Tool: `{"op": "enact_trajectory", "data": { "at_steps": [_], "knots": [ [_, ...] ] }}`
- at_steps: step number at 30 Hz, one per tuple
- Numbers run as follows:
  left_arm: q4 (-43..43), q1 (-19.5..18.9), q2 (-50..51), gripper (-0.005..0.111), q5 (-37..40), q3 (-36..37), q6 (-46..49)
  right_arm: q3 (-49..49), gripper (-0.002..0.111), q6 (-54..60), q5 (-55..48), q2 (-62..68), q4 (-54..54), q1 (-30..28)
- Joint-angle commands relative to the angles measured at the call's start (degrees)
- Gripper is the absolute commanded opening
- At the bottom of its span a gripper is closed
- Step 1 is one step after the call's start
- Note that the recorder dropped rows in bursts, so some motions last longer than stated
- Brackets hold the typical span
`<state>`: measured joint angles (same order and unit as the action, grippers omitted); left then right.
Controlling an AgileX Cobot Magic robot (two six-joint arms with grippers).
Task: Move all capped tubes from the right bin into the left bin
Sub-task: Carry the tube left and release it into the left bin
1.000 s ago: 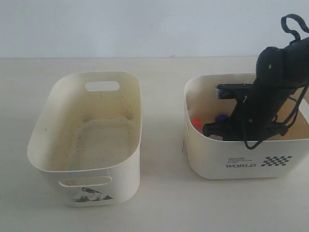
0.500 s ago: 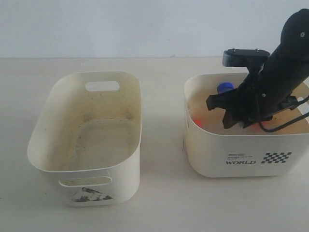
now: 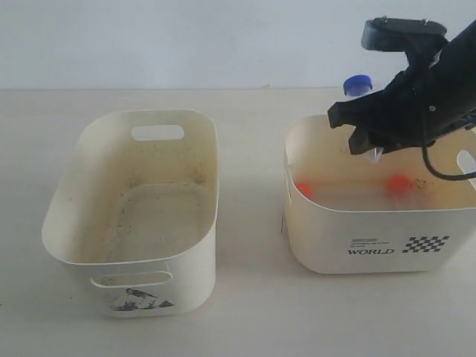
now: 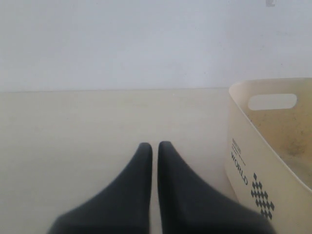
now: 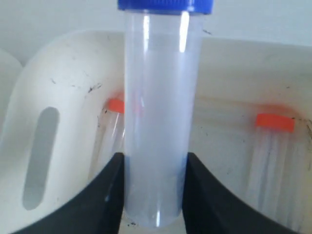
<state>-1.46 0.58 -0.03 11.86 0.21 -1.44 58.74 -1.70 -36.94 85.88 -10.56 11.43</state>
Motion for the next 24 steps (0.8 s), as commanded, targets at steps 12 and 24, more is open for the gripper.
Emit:
{"op": "enact_trajectory", "data": {
  "at_steps": [12,24],
  "knots": [
    [0.36,-0.02,0.03,0.004,-0.26,-0.21,-0.54,0.25,0.000,7.24,15.20,-9.14,-21.45,20.18],
    [0.36,-0.02,0.03,0.004,-0.26,-0.21,-0.54,2.71,0.004,5.69,29.22,6.01,-22.21,34.37]
  ]
}}
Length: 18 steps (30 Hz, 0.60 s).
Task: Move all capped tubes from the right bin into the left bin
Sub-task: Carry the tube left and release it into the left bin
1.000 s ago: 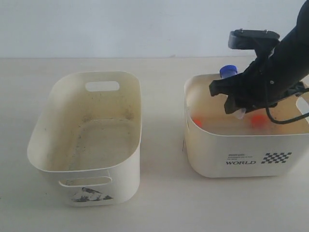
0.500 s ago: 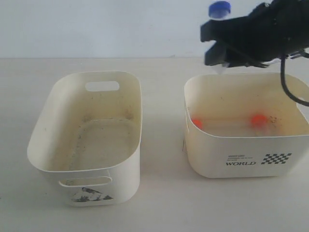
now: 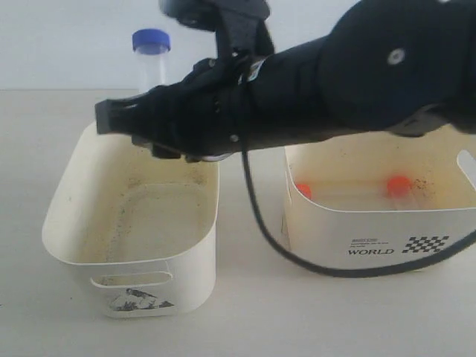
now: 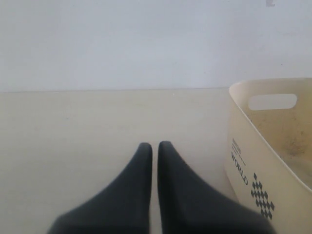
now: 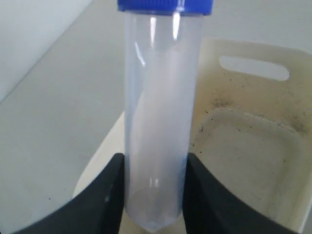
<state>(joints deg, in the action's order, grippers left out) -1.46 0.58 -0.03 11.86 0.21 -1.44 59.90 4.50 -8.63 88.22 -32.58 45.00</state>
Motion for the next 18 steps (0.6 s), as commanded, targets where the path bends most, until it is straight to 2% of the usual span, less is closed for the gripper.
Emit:
{"op": "enact_trajectory", "data": {
  "at_steps": [1,3,7,9,14,18],
  "knots": [
    [0.36,-0.02,0.03,0.004,-0.26,-0.21,-0.54,1.86,0.009,-0.43,0.90,4.70,-0.19,0.80],
    [0.36,-0.02,0.03,0.004,-0.26,-0.21,-0.54,2.11,0.021,-0.54,0.88,6.05,-0.19,0.80],
    [0.36,-0.02,0.03,0.004,-0.26,-0.21,-0.54,2.25,0.062,-0.53,1.07,7.75,-0.19,0.80],
    [0.36,-0.02,0.03,0.004,-0.26,-0.21,-0.54,2.25,0.072,-0.53,0.77,7.90,-0.19,0.80],
    [0.36,-0.02,0.03,0.004,-0.26,-0.21,-0.54,3.08,0.073,0.85,-1.03,6.21,0.24,0.57],
    [0.36,-0.02,0.03,0.004,-0.26,-0.21,-0.54,7.50,0.069,1.01,-10.48,2.08,3.15,-2.81]
  ]
}}
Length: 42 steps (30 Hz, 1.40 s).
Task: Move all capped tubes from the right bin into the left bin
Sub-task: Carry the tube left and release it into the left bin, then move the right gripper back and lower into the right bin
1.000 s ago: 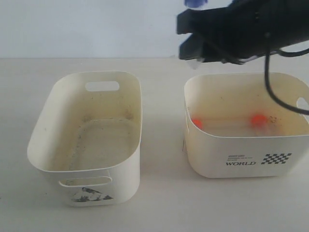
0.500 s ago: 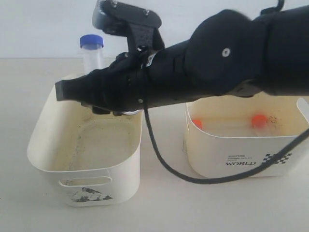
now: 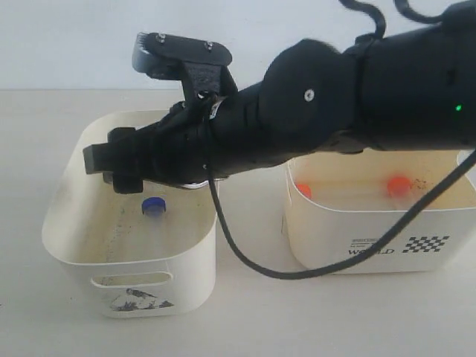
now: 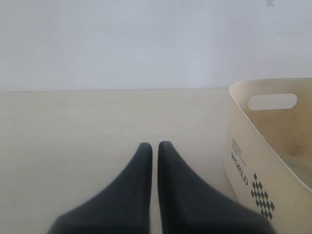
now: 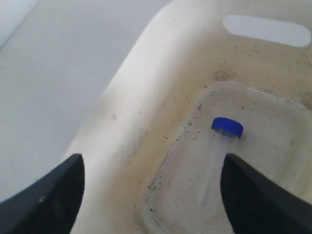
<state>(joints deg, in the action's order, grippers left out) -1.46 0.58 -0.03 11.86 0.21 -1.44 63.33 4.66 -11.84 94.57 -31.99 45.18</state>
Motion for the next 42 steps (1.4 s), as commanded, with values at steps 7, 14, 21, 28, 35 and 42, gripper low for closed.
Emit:
{"op": "enact_trajectory", "data": {
  "at_steps": [7,14,21,28,35,42],
  "knots": [
    [0.36,-0.02,0.03,0.004,-0.26,-0.21,-0.54,11.60,0.051,0.42,-33.94,-7.87,4.44,-21.04],
    [0.36,-0.02,0.03,0.004,-0.26,-0.21,-0.54,9.70,0.051,4.24,-42.77,-7.87,3.15,-34.61],
    [0.36,-0.02,0.03,0.004,-0.26,-0.21,-0.54,2.09,0.051,8.02,-41.11,-6.50,1.44,-36.08],
    [0.36,-0.02,0.03,0.004,-0.26,-0.21,-0.54,-0.35,0.051,12.84,-39.57,-0.96,-5.89,-36.69],
    [0.36,-0.02,0.03,0.004,-0.26,-0.21,-0.54,-0.35,0.051,15.99,-39.57,6.07,-8.61,-36.69],
    [0.36,-0.02,0.03,0.004,-0.26,-0.21,-0.54,-0.35,0.051,19.19,-39.93,7.31,-12.75,-39.56]
  ]
}}
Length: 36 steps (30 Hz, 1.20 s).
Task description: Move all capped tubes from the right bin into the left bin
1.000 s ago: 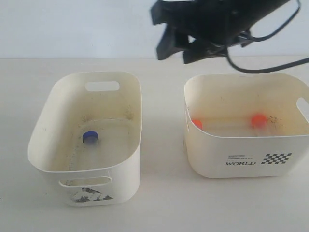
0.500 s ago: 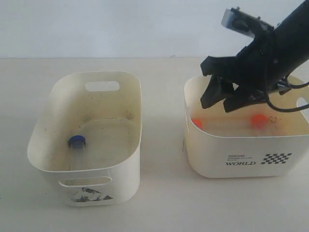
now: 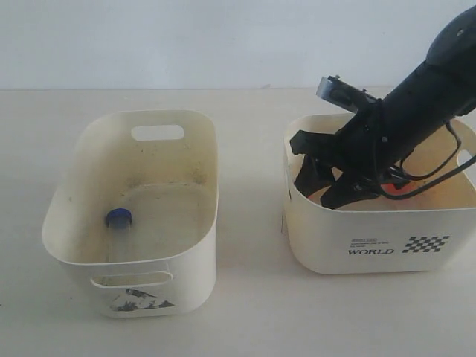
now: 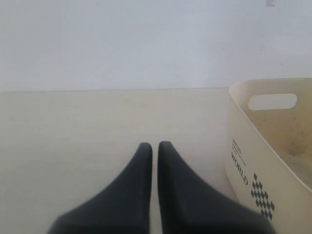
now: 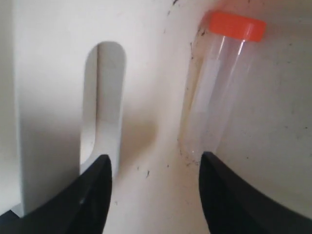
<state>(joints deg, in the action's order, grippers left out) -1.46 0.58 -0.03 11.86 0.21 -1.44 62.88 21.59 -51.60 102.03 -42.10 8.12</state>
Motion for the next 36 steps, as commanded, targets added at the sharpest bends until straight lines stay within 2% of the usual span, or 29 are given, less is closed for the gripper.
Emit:
{"op": "enact_trajectory", "data": {
  "at_steps": [1,12,16,23,30,36],
  "knots": [
    [0.36,-0.02,0.03,0.004,-0.26,-0.21,-0.54,0.10,0.051,2.41,-0.16,-0.15,-2.75,-3.19],
    [0.36,-0.02,0.03,0.004,-0.26,-0.21,-0.54,-1.06,0.052,7.06,1.24,5.05,-5.28,-3.01],
    [0.36,-0.02,0.03,0.004,-0.26,-0.21,-0.54,-1.06,0.071,7.42,1.37,6.05,-5.32,-3.01],
    [0.36,-0.02,0.03,0.004,-0.26,-0.21,-0.54,-1.06,0.071,7.55,2.30,6.05,-5.19,-2.78],
    [0.36,-0.02,0.03,0.004,-0.26,-0.21,-0.54,-2.36,0.071,6.86,7.27,6.05,-4.85,1.04],
    [0.36,-0.02,0.03,0.004,-0.26,-0.21,-0.54,-3.59,0.071,5.79,8.45,6.05,-4.44,1.03]
  ]
}}
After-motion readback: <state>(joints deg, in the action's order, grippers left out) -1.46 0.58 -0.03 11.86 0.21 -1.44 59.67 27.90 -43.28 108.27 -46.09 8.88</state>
